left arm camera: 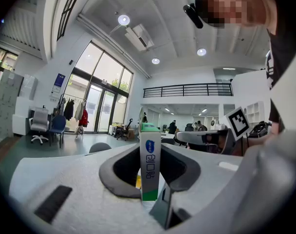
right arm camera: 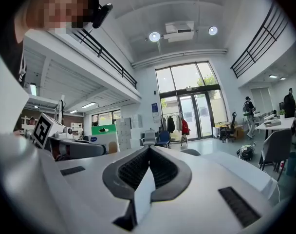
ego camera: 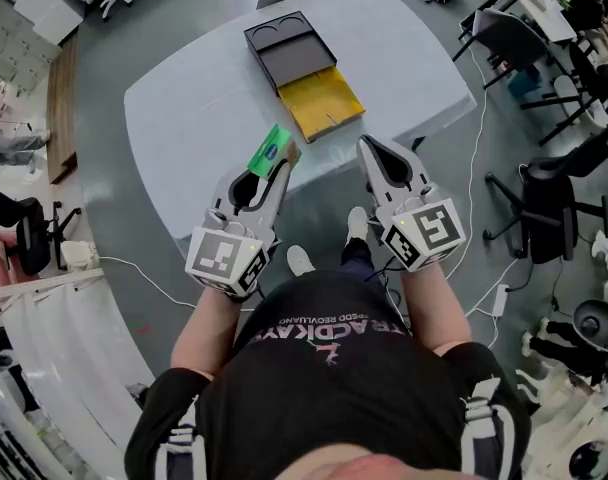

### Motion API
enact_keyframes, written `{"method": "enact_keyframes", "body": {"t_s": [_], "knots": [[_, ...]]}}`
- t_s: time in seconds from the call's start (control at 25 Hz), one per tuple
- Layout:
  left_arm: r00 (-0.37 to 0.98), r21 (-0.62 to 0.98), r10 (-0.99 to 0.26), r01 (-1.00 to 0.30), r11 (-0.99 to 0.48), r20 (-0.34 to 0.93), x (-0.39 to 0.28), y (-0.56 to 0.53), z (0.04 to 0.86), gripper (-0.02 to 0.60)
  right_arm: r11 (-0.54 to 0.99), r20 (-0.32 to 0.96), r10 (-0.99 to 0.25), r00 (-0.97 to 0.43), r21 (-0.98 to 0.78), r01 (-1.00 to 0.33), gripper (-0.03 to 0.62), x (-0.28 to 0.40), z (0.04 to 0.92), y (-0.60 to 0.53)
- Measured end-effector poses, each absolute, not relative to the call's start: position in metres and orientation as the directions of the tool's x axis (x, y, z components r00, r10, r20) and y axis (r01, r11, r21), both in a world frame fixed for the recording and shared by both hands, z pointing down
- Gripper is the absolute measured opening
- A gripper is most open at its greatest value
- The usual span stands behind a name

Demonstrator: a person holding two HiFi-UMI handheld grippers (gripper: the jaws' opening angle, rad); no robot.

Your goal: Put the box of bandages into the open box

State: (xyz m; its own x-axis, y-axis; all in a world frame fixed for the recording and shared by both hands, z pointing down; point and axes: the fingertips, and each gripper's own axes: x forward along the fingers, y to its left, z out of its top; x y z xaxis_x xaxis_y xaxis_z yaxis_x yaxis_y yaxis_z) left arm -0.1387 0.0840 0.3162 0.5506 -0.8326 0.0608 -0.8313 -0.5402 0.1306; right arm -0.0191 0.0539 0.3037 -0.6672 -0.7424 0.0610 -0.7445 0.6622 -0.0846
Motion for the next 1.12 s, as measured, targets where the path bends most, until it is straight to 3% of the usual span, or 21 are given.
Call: {"method": "enact_keyframes", "body": {"t_s": [1.12], "knots": [[0.571,0.138,-0.819,-0.817,-0.56,0.056,-0.122,0.077,0.314,0.101,0.67,0.076,-0.735,-0.674,-0.074,-0.739,0.011,-0.008,0.299,0.041]]}}
